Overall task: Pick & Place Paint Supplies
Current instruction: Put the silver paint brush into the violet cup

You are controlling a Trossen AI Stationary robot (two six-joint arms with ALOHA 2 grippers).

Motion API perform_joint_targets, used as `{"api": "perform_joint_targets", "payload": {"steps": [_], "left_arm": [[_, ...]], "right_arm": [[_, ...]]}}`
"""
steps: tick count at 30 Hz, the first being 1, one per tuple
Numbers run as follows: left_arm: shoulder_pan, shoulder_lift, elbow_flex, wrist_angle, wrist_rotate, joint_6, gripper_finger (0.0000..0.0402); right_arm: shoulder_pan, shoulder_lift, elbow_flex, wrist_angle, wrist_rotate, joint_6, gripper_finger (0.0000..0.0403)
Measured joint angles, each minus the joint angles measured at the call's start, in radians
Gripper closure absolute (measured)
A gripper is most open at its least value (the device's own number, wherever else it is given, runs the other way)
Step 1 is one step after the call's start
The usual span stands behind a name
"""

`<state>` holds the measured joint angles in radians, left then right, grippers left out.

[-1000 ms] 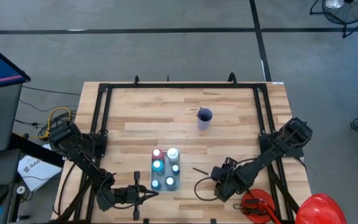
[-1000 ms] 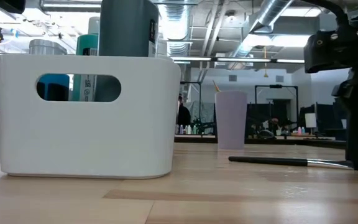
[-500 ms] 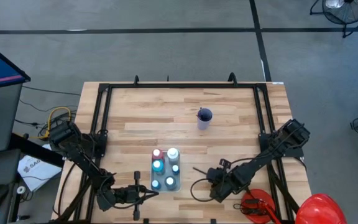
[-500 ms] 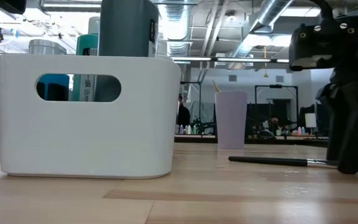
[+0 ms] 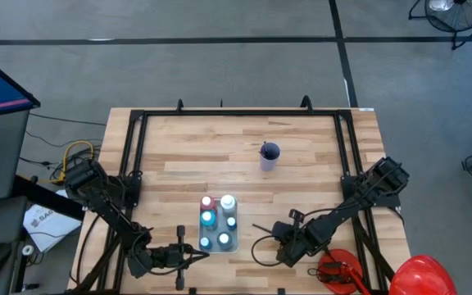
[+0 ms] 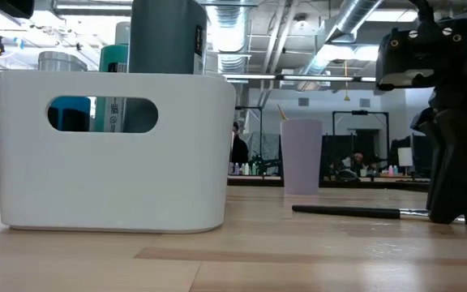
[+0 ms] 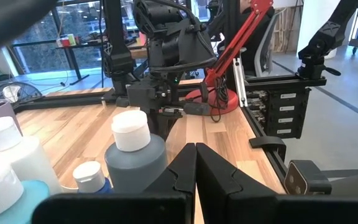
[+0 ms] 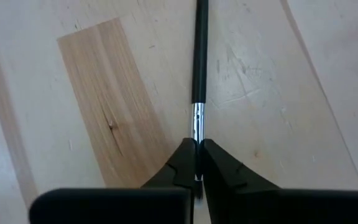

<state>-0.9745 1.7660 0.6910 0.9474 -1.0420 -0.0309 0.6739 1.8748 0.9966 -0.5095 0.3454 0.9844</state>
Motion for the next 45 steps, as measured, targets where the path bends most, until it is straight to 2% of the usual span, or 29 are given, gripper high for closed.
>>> {"api": "perform_joint_targets", "payload": {"steps": [3, 8, 13, 18, 22, 25, 27, 29, 35, 42, 45], "left_arm": [[-0.002, 0.0, 0.003, 0.014, -0.001, 0.046, 0.0402], [-0.011, -0.055, 0.06, 0.032, 0.008, 0.212, 0.0402], [0.035, -0.156, 0.07, -0.008, 0.092, 0.275, 0.0398], [0.182, -0.272, 0.07, -0.258, 0.279, 0.224, 0.0361], [0.349, -0.349, 0.071, -0.457, 0.505, 0.088, 0.0307], [0.458, -0.359, 0.07, -0.522, 0.677, 0.022, 0.027], [0.497, -0.351, 0.075, -0.518, 0.766, 0.028, 0.0252], [0.512, -0.333, 0.091, -0.523, 0.808, 0.04, 0.024], [0.497, -0.219, 0.215, -0.533, 0.814, 0.088, 0.023], [0.545, -0.026, 0.453, -0.833, 0.813, 0.101, 0.0233], [0.567, 0.027, 0.524, -0.885, 0.82, 0.094, 0.0231]], "right_arm": [[0.0, 0.0, 0.0, -0.001, 0.0, 0.001, 0.0395], [-0.001, 0.003, 0.021, -0.023, -0.007, -0.02, 0.0399], [-0.001, 0.008, 0.054, -0.046, -0.008, -0.056, 0.0401], [-0.002, 0.01, 0.074, -0.055, 0.002, -0.076, 0.0402], [0.001, 0.012, 0.095, -0.096, 0.003, -0.079, 0.0403], [0.006, 0.013, 0.106, -0.122, 0.006, -0.089, 0.0403], [0.006, 0.013, 0.108, -0.12, 0.007, -0.094, 0.0403], [0.006, 0.013, 0.108, -0.121, 0.011, -0.094, 0.0402], [0.006, 0.013, 0.11, -0.106, 0.054, -0.094, 0.0402], [0.012, 0.012, 0.117, -0.108, 0.071, -0.093, 0.0402], [0.028, 0.011, 0.141, -0.125, 0.087, -0.094, 0.0402]]}}
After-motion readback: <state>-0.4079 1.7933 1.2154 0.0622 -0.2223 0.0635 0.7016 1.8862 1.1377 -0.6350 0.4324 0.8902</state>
